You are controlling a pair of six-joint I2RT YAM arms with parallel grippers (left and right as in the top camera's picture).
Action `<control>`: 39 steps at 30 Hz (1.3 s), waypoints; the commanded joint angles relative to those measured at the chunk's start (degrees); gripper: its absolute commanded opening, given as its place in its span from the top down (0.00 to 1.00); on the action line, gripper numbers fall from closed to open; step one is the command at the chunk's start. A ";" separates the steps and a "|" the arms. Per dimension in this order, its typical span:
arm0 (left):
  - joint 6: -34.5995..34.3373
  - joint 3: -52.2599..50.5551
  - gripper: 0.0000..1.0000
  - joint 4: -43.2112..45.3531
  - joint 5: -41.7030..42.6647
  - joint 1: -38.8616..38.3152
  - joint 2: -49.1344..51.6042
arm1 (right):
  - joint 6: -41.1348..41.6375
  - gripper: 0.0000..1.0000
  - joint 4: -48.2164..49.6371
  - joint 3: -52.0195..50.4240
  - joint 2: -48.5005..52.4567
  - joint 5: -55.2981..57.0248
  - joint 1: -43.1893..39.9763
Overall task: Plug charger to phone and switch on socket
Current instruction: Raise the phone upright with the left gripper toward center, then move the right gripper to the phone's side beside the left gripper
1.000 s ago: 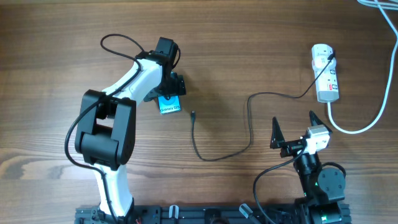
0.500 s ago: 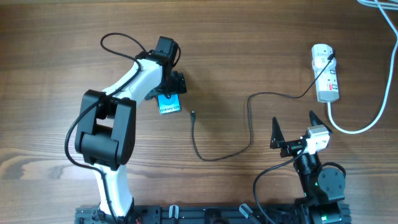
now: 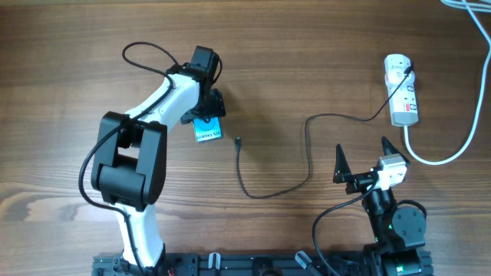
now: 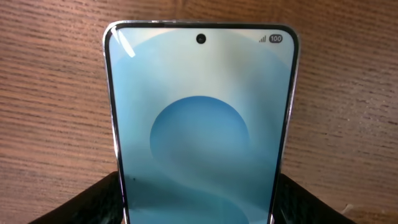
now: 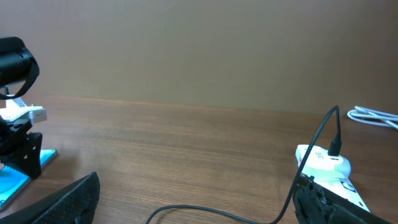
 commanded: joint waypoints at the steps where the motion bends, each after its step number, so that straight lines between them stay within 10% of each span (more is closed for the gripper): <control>1: -0.68 -0.50 0.30 -0.70 0.24 -0.15 -3.89 | -0.76 0.00 0.33 -0.09 -0.46 1.03 0.24; 39: 6.49 -0.63 0.31 -2.58 22.60 5.99 -9.16 | 0.76 0.01 0.26 -0.07 -0.44 -2.12 0.24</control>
